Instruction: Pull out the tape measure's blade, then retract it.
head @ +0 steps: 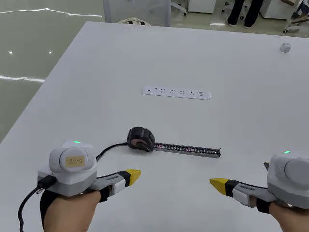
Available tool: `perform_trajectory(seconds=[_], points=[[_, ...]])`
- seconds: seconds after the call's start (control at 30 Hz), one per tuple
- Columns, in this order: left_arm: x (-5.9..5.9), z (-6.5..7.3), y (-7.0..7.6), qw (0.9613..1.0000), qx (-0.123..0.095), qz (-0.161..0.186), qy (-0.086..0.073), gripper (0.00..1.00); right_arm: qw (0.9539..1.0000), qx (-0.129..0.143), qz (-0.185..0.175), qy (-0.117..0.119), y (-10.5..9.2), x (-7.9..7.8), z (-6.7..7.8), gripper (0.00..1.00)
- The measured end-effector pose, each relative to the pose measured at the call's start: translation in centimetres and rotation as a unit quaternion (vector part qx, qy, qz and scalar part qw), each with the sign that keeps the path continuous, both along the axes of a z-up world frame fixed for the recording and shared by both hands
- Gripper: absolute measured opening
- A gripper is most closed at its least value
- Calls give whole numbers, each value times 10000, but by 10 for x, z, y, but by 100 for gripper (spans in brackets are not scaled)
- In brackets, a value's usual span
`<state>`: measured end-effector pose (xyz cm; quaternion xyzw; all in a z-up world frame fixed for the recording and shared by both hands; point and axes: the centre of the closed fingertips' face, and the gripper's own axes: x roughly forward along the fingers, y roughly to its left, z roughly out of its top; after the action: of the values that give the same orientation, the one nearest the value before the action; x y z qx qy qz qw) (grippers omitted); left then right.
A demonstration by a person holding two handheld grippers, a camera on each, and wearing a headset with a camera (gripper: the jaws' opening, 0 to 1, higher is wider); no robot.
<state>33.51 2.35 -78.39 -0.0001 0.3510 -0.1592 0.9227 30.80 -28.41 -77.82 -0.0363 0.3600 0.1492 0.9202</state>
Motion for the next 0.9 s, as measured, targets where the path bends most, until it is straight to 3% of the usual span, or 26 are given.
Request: perform_trajectory(seconds=[0.17, 0.37, 0.9], points=[[-9, 4, 2, 9999, 41, 119, -6, 100, 10000, 31, 21, 34, 4, -8, 1, 96], [-10, 5, 0, 9999, 51, 150, 22, 100, 10000, -5, 0, 48, 2, -11, 0, 96], [-2, -9, -10, 9994, 174, 270, 162, 100, 9999, -27, 111, 127, -1, -5, -14, 95]])
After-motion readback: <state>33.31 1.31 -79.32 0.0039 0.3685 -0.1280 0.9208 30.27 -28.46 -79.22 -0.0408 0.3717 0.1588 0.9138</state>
